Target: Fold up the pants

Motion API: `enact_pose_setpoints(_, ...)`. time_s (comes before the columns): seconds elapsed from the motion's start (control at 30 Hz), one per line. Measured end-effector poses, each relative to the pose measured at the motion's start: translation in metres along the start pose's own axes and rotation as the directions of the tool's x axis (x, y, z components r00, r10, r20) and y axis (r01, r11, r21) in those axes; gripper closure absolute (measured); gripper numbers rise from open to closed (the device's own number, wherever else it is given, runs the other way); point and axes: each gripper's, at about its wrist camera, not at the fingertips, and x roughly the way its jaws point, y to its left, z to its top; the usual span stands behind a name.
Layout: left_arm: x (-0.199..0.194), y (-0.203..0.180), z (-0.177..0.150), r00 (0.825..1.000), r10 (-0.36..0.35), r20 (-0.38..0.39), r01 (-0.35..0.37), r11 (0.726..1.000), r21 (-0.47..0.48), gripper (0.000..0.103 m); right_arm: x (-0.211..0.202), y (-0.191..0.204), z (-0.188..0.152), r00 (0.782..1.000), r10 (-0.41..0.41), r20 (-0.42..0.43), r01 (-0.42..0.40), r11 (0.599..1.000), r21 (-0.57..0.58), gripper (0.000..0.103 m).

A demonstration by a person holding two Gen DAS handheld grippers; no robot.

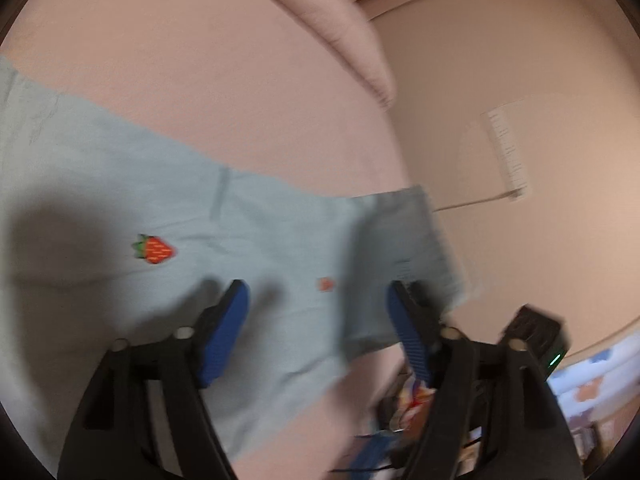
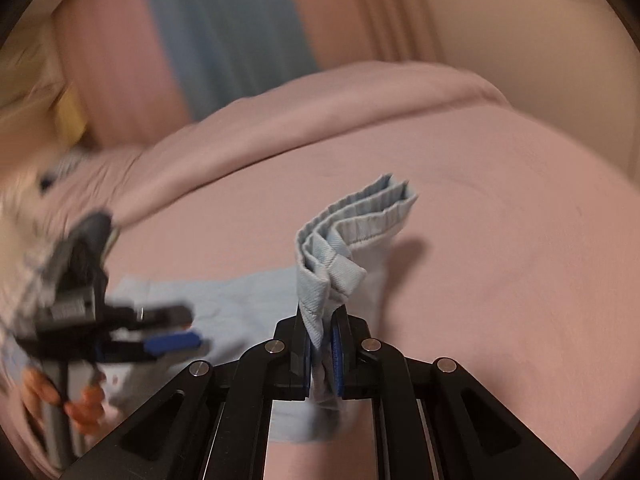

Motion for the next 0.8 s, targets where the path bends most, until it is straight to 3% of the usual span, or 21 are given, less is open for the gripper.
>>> enact_pose_setpoints(0.03,-0.003,0.0,-0.001,0.999,-0.035,0.009,0.035,0.999,-0.024,0.014,0.002,0.012,-0.001,1.0,0.006,-0.003,-0.006,0.999,-0.04,0.092)
enact_pose_setpoints(0.1,-0.006,0.002,-0.001,0.995,-0.095,0.017,0.096,0.993,-0.07,0.013,0.007,0.039,-0.008,0.999,0.037,-0.007,-0.038,0.991,-0.125,0.092)
enact_pose_setpoints(0.27,-0.003,0.017,-0.003,0.997,-0.074,0.006,0.074,0.989,-0.129,0.016,0.022,0.082,-0.022,0.993,0.104,-0.062,-0.115,0.968,-0.225,0.092)
enact_pose_setpoints(0.3,-0.005,0.022,-0.004,0.997,-0.072,0.007,0.073,0.986,-0.153,0.019,0.025,0.089,-0.026,0.992,0.102,-0.078,-0.119,0.962,-0.247,0.092)
enact_pose_setpoints(0.4,-0.01,0.032,-0.005,0.998,-0.061,0.003,0.06,0.983,-0.174,0.053,0.03,0.102,-0.033,0.988,0.113,-0.106,-0.14,0.948,-0.286,0.092)
enact_pose_setpoints(0.43,-0.012,0.033,-0.004,0.999,-0.054,-0.001,0.054,0.984,-0.17,0.07,0.029,0.104,-0.035,0.987,0.119,-0.112,-0.147,0.946,-0.29,0.092)
enact_pose_setpoints(0.47,-0.014,0.033,-0.004,0.998,-0.057,0.007,0.058,0.984,-0.166,0.076,0.028,0.105,-0.036,0.986,0.125,-0.113,-0.154,0.943,-0.294,0.092)
enact_pose_setpoints(0.57,-0.032,0.025,0.001,0.999,-0.02,0.041,0.024,0.995,-0.101,0.084,0.024,0.115,-0.037,0.985,0.129,-0.111,-0.159,0.931,-0.329,0.092)
enact_pose_setpoints(0.67,-0.063,0.015,0.002,0.995,0.017,0.096,-0.017,1.0,-0.008,0.085,0.022,0.134,-0.034,0.983,0.155,-0.097,-0.18,0.912,-0.368,0.092)
enact_pose_setpoints(0.8,-0.105,0.024,0.0,0.983,0.095,0.157,-0.102,0.994,0.037,0.087,0.028,0.166,-0.035,0.971,0.214,-0.103,-0.237,0.877,-0.417,0.092)
